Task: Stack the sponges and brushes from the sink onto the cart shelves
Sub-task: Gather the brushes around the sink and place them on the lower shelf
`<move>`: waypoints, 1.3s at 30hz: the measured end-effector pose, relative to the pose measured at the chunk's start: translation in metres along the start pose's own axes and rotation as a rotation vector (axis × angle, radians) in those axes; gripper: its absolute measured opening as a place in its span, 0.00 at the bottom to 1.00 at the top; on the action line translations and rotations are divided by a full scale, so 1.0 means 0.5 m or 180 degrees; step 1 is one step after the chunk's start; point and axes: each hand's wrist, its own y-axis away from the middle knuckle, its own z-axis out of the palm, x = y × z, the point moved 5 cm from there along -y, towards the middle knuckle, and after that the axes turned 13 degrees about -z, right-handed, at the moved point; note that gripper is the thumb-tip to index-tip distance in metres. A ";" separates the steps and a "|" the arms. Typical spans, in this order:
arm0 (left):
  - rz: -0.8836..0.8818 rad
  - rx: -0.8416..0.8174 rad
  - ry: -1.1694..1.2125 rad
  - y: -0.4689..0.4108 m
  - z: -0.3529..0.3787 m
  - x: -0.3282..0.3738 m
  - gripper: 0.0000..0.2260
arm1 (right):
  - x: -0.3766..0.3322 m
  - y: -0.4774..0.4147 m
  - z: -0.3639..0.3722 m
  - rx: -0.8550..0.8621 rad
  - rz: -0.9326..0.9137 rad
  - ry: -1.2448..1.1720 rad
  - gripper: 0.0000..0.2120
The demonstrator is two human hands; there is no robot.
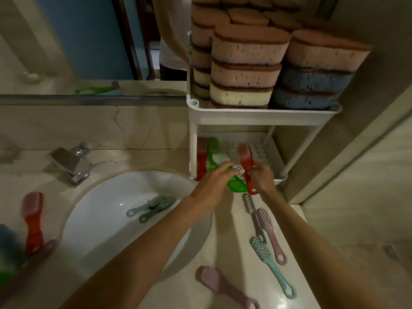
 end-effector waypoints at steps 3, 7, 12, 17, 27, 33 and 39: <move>-0.0232 0.0006 0.0003 -0.043 0.008 -0.013 0.32 | 0.013 -0.076 0.013 -0.0158 -0.0145 0.0263 0.10; -0.0457 0.0128 -0.0007 -0.080 0.007 -0.036 0.33 | 0.038 -0.145 0.062 -0.0270 -0.0229 0.0535 0.13; -0.0503 0.0341 0.0085 -0.097 0.011 -0.060 0.30 | 0.066 -0.167 0.124 -0.0607 -0.0423 0.1000 0.14; -0.0544 0.0432 0.0624 -0.111 0.013 -0.078 0.14 | 0.072 -0.166 0.135 -0.0894 -0.0559 0.1608 0.11; -0.0161 0.0139 0.0521 -0.166 0.046 0.001 0.02 | 0.075 -0.138 0.056 -0.0858 0.0891 -0.2484 0.10; -0.0168 -0.0806 0.0312 -0.178 0.083 0.018 0.28 | 0.109 -0.154 0.037 -0.0836 0.1088 -0.2702 0.09; -0.0801 0.0291 0.0048 -0.175 0.044 -0.026 0.20 | 0.148 -0.202 0.035 -0.0311 0.1312 -0.1251 0.15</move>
